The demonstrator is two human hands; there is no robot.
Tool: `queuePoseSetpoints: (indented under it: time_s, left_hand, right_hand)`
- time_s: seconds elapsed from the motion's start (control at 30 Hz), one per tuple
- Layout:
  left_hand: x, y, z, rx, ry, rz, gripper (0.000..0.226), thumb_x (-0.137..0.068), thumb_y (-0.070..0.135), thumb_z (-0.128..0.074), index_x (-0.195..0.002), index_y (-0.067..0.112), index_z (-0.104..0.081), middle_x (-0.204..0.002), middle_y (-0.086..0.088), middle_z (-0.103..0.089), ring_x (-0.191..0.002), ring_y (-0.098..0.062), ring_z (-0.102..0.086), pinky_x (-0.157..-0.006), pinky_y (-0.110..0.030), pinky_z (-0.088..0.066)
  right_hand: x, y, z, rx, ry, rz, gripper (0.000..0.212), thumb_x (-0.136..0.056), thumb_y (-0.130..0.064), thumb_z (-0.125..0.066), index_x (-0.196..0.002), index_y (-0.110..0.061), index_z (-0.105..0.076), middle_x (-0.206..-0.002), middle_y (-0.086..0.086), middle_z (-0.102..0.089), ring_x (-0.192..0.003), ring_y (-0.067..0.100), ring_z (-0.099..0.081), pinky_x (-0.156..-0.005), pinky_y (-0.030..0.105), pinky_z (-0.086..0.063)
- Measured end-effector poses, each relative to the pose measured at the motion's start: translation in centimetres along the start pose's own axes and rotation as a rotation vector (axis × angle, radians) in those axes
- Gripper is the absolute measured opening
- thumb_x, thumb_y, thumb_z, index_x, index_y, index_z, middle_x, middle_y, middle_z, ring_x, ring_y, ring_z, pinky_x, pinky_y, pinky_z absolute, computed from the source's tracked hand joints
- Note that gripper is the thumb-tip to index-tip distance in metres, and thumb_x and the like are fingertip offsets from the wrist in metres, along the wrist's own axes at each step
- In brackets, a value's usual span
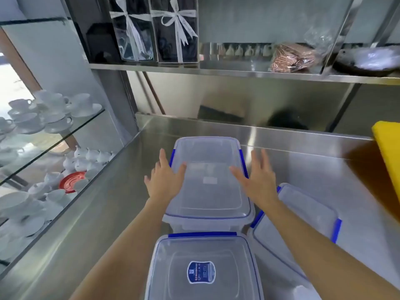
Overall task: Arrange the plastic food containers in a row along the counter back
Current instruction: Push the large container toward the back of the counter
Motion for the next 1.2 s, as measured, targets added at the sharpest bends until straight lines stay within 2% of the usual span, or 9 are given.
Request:
queuePoseSetpoints:
  time_s: [0.1, 0.2, 0.37, 0.57, 0.7, 0.8, 0.9, 1.03, 1.2]
  left_hand:
    - [-0.3, -0.7, -0.4, 0.123, -0.114, 0.164, 0.081, -0.088, 0.055, -0.042, -0.148, 0.017, -0.004, -0.147, -0.014, -0.039, -0.125, -0.038, -0.048, -0.100, -0.051, -0.041]
    - [-0.7, -1.5, -0.4, 0.176, -0.181, 0.245, 0.075, -0.087, 0.053, -0.047, -0.143, 0.014, -0.017, -0.133, -0.013, -0.052, -0.109, -0.036, -0.058, -0.087, -0.045, -0.050]
    - [-1.8, -2.0, -0.6, 0.294, -0.203, 0.287, 0.061, -0.084, 0.052, -0.052, -0.124, 0.010, -0.035, -0.114, -0.009, -0.058, -0.093, -0.030, -0.061, -0.073, -0.041, -0.051]
    - [-3.2, -2.6, -0.7, 0.448, -0.185, 0.318, 0.051, -0.087, 0.042, -0.054, -0.116, 0.008, -0.029, -0.103, -0.009, -0.052, -0.083, -0.026, -0.054, -0.068, -0.038, -0.044]
    - [-5.6, -3.8, 0.0, 0.506, -0.199, 0.322, 0.050, -0.087, 0.034, -0.057, -0.120, 0.006, -0.031, -0.098, -0.007, -0.053, -0.081, -0.023, -0.056, -0.073, -0.042, -0.051]
    - [-7.4, -4.7, 0.8, 0.470, -0.215, 0.274, 0.035, -0.088, 0.024, -0.056, -0.112, 0.006, -0.037, -0.086, -0.001, -0.050, -0.072, -0.015, -0.051, -0.062, -0.031, -0.045]
    - [-9.3, -5.7, 1.6, 0.437, -0.270, 0.228, 0.027, -0.089, 0.017, -0.054, -0.111, 0.008, -0.042, -0.099, -0.004, -0.054, -0.086, -0.021, -0.055, -0.074, -0.033, -0.047]
    - [-10.9, -5.8, 2.5, 0.501, -0.386, 0.184, 0.063, -0.083, 0.034, -0.064, -0.136, 0.011, -0.038, -0.132, -0.006, -0.055, -0.114, -0.028, -0.057, -0.102, -0.046, -0.045]
    - [-12.0, -5.3, 1.5, 0.129, -0.394, 0.064, 0.100, -0.083, 0.059, -0.051, -0.150, 0.013, 0.006, -0.161, 0.000, 0.003, -0.146, -0.024, -0.016, -0.116, -0.041, -0.023]
  right_hand:
    - [-0.2, 0.3, -0.5, -0.172, -0.110, -0.157, 0.081, -0.080, -0.064, -0.049, -0.142, -0.017, -0.028, -0.150, 0.009, -0.032, -0.132, 0.032, -0.041, -0.102, 0.053, -0.042]
    - [0.0, 0.4, -1.0, -0.296, -0.210, -0.206, 0.060, -0.083, -0.051, -0.057, -0.128, -0.015, -0.041, -0.120, 0.006, -0.057, -0.104, 0.026, -0.059, -0.088, 0.045, -0.052]
    - [-0.1, 0.1, -1.7, -0.347, -0.151, -0.210, 0.050, -0.085, -0.041, -0.059, -0.125, -0.016, -0.042, -0.106, -0.001, -0.054, -0.092, 0.019, -0.056, -0.085, 0.043, -0.053]
    - [-0.8, -0.5, -2.5, -0.462, -0.127, -0.215, 0.048, -0.085, -0.037, -0.062, -0.124, -0.016, -0.044, -0.106, 0.002, -0.056, -0.096, 0.023, -0.060, -0.083, 0.042, -0.054]
    - [-2.2, -1.5, -4.0, -0.450, -0.119, -0.223, 0.043, -0.083, -0.039, -0.061, -0.119, -0.019, -0.046, -0.106, 0.003, -0.061, -0.093, 0.024, -0.063, -0.081, 0.045, -0.056]
    - [-3.7, -2.5, -5.6, -0.498, -0.161, -0.245, 0.048, -0.082, -0.042, -0.059, -0.123, -0.023, -0.044, -0.114, 0.004, -0.059, -0.098, 0.025, -0.063, -0.084, 0.050, -0.056]
    - [-5.3, -3.1, -7.1, -0.554, -0.242, -0.210, 0.050, -0.079, -0.042, -0.059, -0.126, -0.031, -0.044, -0.119, 0.003, -0.057, -0.105, 0.024, -0.060, -0.091, 0.052, -0.052]
    - [-6.8, -4.9, -7.8, -0.570, -0.348, -0.199, 0.061, -0.089, -0.038, -0.051, -0.143, -0.028, -0.026, -0.138, 0.004, -0.048, -0.120, 0.026, -0.053, -0.102, 0.049, -0.044]
    - [-8.0, -6.0, -8.7, -0.574, -0.347, -0.235, 0.063, -0.098, -0.034, -0.035, -0.150, -0.024, -0.001, -0.152, 0.004, -0.032, -0.136, 0.029, -0.037, -0.108, 0.043, -0.035]
Point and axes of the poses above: each hand's wrist, its own x-axis away from the middle knuckle, its own z-axis out of the back of the hand, y = z × x, the point moved 1 cm from there along -x, towards the middle knuckle
